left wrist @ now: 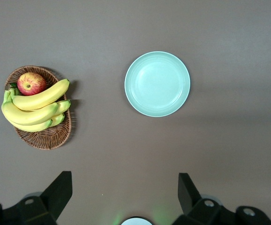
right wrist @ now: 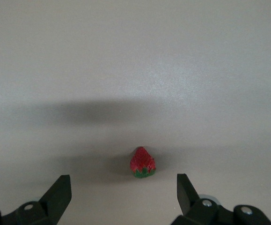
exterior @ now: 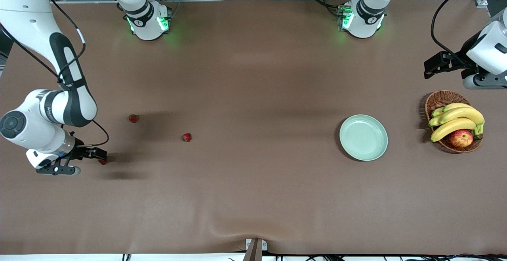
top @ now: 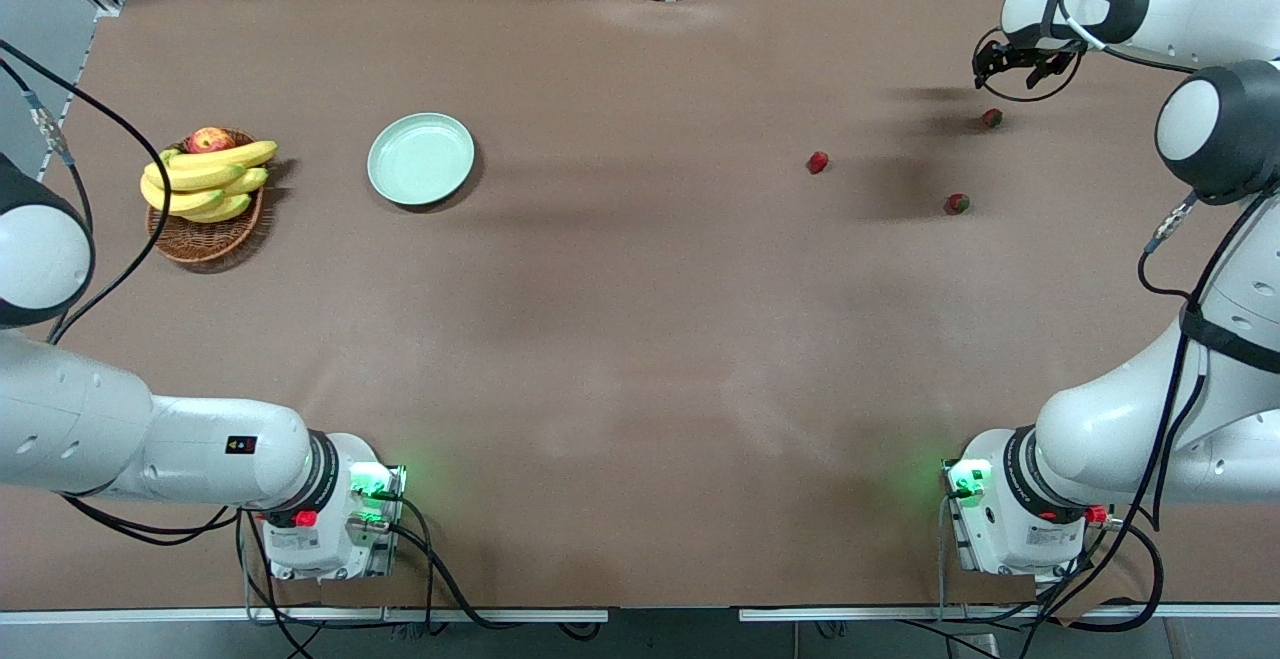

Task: Collect all strawberries into plate
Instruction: 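Lower the right gripper over the nearest red strawberry, then close the right gripper on the strawberry and lift it, then carry the strawberry toward the plate and release it beside the plate, then reach the left gripper to the strawberry while the right gripper reaches another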

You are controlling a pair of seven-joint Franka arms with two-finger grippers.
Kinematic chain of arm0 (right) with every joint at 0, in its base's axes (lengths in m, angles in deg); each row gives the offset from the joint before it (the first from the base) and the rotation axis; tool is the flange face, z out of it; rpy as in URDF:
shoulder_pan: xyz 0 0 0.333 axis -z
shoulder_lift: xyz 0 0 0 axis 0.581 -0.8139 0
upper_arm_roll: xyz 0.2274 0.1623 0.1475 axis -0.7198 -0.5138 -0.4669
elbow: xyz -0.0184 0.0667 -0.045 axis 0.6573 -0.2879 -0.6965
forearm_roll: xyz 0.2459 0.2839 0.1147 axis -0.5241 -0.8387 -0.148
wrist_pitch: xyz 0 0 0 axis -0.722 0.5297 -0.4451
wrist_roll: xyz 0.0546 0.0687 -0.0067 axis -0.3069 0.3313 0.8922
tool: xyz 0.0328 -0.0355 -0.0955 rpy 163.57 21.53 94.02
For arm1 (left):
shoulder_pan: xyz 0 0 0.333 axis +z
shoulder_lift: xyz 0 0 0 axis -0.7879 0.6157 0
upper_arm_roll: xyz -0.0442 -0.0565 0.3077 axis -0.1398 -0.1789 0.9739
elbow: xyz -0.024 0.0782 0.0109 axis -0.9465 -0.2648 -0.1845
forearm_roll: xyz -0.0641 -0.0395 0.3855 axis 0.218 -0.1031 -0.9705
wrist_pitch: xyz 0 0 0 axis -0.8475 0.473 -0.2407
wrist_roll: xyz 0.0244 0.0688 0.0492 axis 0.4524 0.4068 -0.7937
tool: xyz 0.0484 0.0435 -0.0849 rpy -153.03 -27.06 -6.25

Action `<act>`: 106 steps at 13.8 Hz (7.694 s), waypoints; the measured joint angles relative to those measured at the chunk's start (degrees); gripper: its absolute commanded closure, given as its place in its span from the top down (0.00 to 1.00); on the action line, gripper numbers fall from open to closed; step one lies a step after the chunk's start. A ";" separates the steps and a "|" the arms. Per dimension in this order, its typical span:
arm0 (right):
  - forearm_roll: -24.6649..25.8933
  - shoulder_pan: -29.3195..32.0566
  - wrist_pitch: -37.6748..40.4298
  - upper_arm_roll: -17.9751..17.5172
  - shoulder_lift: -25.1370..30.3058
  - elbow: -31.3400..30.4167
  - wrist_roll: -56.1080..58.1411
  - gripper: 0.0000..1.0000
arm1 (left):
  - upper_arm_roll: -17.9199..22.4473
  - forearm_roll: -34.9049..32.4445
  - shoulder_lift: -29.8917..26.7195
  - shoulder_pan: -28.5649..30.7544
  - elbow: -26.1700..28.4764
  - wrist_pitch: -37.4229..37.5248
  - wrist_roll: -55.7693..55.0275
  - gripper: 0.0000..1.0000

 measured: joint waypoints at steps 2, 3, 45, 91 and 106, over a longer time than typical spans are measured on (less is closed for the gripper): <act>-0.01 0.08 -0.11 0.00 -1.47 0.79 0.00 0.87 | 0.00 0.00 0.00 0.00 0.00 0.00 0.00 1.00; -0.01 0.13 -0.11 0.01 -1.98 1.01 0.00 0.85 | 0.00 0.00 0.00 0.00 0.00 0.00 0.00 1.00; -13.98 -7.28 25.04 -11.99 -6.57 20.95 -33.96 0.00 | -0.07 0.00 1.42 1.21 -0.01 0.04 0.00 1.00; 3.42 -18.52 23.46 -16.70 -4.25 16.55 -58.41 1.00 | -2.03 2.27 14.53 -12.94 18.06 -31.52 -28.20 1.00; 3.38 -11.43 3.68 -17.07 -2.55 -2.30 -48.18 0.69 | -2.08 2.28 28.94 -22.72 20.61 -45.35 -89.60 1.00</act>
